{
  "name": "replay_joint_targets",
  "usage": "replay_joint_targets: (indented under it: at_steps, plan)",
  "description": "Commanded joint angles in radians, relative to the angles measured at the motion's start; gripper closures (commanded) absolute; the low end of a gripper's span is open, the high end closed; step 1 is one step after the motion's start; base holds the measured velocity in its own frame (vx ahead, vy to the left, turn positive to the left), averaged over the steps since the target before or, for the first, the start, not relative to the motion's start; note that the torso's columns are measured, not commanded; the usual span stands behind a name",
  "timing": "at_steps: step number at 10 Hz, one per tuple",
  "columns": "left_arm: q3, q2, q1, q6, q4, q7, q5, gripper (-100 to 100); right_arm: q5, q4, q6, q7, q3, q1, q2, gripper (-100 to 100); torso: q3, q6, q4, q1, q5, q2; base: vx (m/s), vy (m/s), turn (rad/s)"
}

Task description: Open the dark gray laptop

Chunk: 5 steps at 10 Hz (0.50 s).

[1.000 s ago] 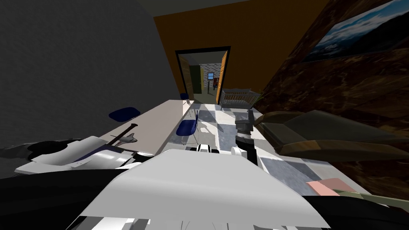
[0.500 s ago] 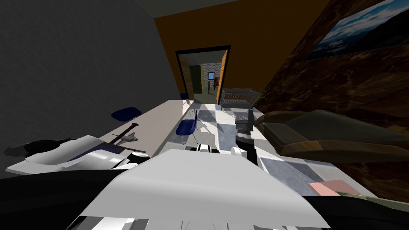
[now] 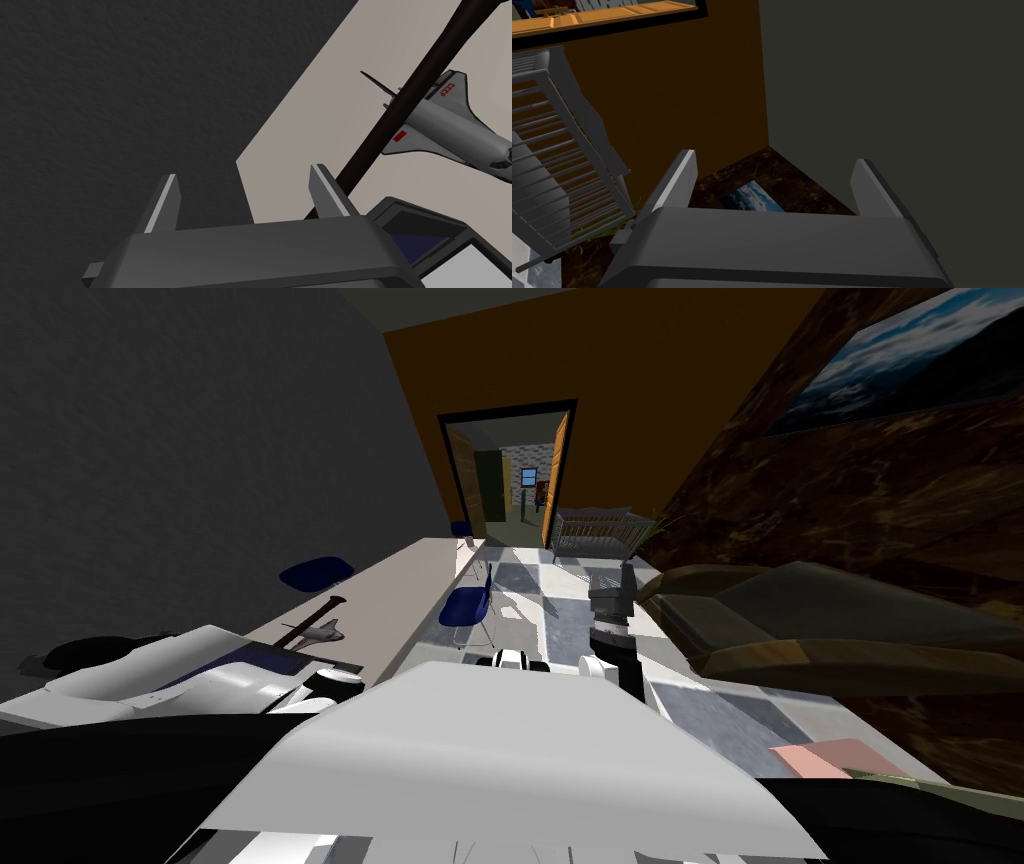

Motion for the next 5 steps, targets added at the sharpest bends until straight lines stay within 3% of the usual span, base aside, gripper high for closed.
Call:
replay_joint_targets:
  at_steps: [1,5]
  plan:
    - [0.002,-0.032,0.001,0.023,0.008,-0.001,-0.011,-100,0.0,0.0,0.0,0.0,0.0,0.0,0.0,0,0.0,0.001,0.0,0.001,0.001,-0.001,0.0,0.0,0.0]
    - [0.002,-0.032,0.001,0.023,0.008,-0.001,-0.011,-100,0.0,0.0,0.0,0.0,0.0,0.0,0.0,0,0.0,0.0,-0.001,0.002,0.002,-0.001,0.0,0.0,0.0]
